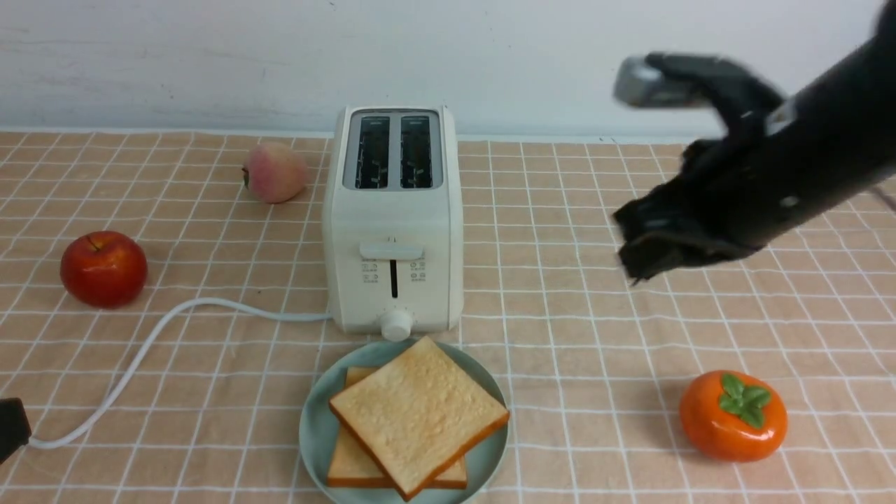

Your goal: Take toasted bread from bread machine on light coffee tablecloth place on plate.

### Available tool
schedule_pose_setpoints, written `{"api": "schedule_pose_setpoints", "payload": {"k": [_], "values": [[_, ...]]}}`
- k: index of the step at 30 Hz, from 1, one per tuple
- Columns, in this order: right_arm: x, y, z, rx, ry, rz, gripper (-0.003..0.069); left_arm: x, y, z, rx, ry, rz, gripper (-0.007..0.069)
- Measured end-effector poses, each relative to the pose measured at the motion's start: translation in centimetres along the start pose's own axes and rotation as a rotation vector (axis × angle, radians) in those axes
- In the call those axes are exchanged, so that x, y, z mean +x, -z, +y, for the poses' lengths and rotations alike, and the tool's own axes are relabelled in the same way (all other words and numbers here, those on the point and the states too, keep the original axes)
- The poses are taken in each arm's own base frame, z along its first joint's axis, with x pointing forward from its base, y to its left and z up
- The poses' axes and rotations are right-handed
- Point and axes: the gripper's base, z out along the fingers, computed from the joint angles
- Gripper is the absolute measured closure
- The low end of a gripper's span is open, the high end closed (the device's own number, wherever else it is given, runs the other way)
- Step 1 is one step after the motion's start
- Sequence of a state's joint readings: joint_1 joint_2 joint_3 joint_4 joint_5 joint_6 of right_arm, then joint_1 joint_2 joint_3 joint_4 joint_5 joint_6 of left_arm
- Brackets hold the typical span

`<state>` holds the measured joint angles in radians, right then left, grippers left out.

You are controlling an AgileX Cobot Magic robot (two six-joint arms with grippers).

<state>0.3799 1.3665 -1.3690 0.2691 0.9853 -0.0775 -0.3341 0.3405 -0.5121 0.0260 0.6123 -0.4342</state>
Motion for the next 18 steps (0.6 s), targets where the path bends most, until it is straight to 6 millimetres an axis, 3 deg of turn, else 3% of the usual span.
{"api": "schedule_pose_setpoints", "payload": {"k": [1, 2, 3, 5, 7, 8, 9, 10, 14, 18], "values": [[0.6, 2.4, 0.2, 0.034, -0.009, -0.068, 0.0669, 0.0, 0.0, 0.0, 0.0, 0.0, 0.0, 0.0638], [0.7, 2.9, 0.2, 0.039, -0.019, -0.088, 0.0669, 0.0, 0.0, 0.0, 0.0, 0.0, 0.0, 0.0638], [2.0, 5.9, 0.3, 0.079, -0.029, -0.194, 0.067, 0.0, 0.0, 0.0, 0.0, 0.0, -0.001, 0.0638], [4.8, 9.6, 0.3, 0.124, -0.041, -0.363, 0.0667, 0.0, 0.0, 0.0, 0.002, 0.0, -0.004, 0.0638], [6.5, 10.4, 0.0, 0.151, -0.049, -0.436, 0.0667, -0.1, 0.0, 0.0, 0.004, 0.0, -0.008, 0.0638], [10.0, 11.9, -0.4, 0.176, -0.057, -0.582, 0.0667, -0.1, 0.0, -0.1, 0.007, 0.0, -0.016, 0.0638], [10.1, 11.5, -0.6, 0.181, -0.059, -0.58, 0.0667, -0.1, 0.0, -0.1, 0.007, 0.0, -0.015, 0.0638], [13.1, 11.5, -1.1, 0.199, -0.057, -0.674, 0.0667, -0.2, 0.0, -0.1, 0.009, 0.0, -0.02, 0.0638], [18.8, 9.7, -2.3, 0.215, -0.053, -0.829, 0.0667, -0.2, 0.0, -0.1, 0.01, 0.0, -0.021, 0.0638], [22.0, 8.0, -3.3, 0.227, -0.096, -0.871, 0.0666, -0.2, 0.0, -0.1, 0.01, 0.0, -0.021, 0.0638]]}}
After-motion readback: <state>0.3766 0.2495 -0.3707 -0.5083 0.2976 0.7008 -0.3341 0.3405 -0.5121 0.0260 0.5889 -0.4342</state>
